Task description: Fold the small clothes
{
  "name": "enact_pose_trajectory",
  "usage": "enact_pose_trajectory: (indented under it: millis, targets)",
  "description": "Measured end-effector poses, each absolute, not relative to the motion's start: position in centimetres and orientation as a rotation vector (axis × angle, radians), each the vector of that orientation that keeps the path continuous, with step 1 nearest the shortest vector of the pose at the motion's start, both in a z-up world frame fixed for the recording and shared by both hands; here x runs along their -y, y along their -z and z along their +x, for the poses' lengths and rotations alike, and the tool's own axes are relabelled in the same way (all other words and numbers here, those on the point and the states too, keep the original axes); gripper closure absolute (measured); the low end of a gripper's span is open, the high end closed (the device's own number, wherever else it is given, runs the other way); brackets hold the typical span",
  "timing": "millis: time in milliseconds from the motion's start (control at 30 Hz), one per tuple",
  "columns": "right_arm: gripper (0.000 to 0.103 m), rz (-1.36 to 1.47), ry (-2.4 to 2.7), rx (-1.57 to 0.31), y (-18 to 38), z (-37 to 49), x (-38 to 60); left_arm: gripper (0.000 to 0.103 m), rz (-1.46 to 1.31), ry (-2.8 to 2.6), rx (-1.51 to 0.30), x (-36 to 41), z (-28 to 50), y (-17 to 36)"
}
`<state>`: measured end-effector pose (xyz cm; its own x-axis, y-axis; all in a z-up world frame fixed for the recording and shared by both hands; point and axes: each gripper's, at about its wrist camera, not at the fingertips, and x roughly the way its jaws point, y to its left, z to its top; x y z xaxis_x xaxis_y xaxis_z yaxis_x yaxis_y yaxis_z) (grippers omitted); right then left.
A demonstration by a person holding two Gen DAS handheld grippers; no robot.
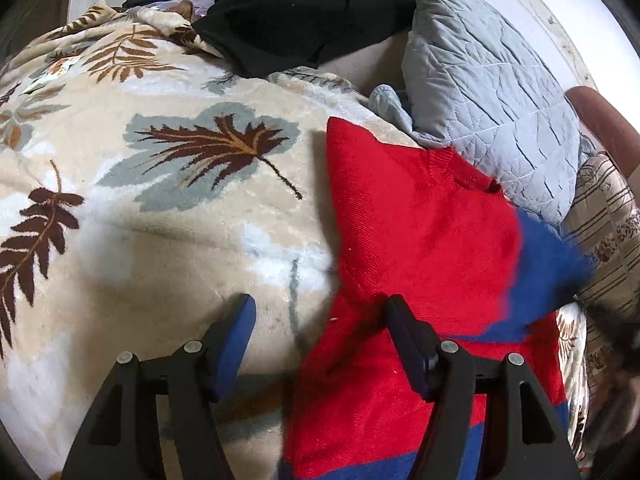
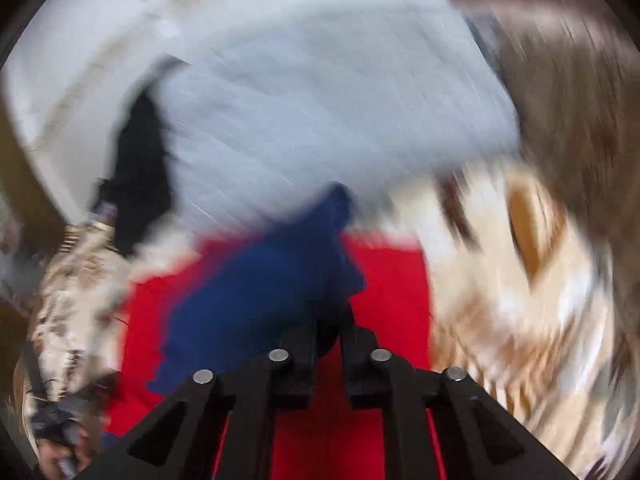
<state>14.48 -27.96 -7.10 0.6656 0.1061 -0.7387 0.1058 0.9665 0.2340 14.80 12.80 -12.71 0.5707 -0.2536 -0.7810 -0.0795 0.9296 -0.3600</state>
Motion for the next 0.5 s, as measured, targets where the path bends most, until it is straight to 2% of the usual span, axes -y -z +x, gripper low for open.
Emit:
enact_pose_trajectory:
  millis: [33, 67, 100, 167, 400, 500]
  targets:
    - [0.064, 0.345, 0.027, -0.944, 10.4, 15.0, 29.6, 0.035, -0.374, 0.104, -0.969, -12.7, 14.8, 12.6]
    - [0.039, 0.431, 0.018, -1.008, 12.5, 14.9, 30.8, 0.035, -0.367, 0.103, -0.975, -12.6, 14.9, 12.5]
    - [0.037, 0.509, -0.026, -0.951, 12.7, 14.2, 31.7, 0.035, -0.362, 0.102, -0.978, -12.5, 15.0, 12.5]
    - [0.017, 0.512, -0.036, -0.875, 11.2, 13.5, 32.2, 0.035, -0.357, 0.087, -0.981, -12.4, 15.2, 12.1]
    - [0.015, 0.578, -0.186, -0.767, 7.4, 12.6, 31.7, 0.035, -0.313, 0.099, -0.926, -10.6, 15.8, 10.5]
    - [0.016, 0.586, -0.196, -0.783, 7.9, 13.9, 30.8, 0.034, -0.260, 0.057, -1.007, -9.6, 17.2, 12.0]
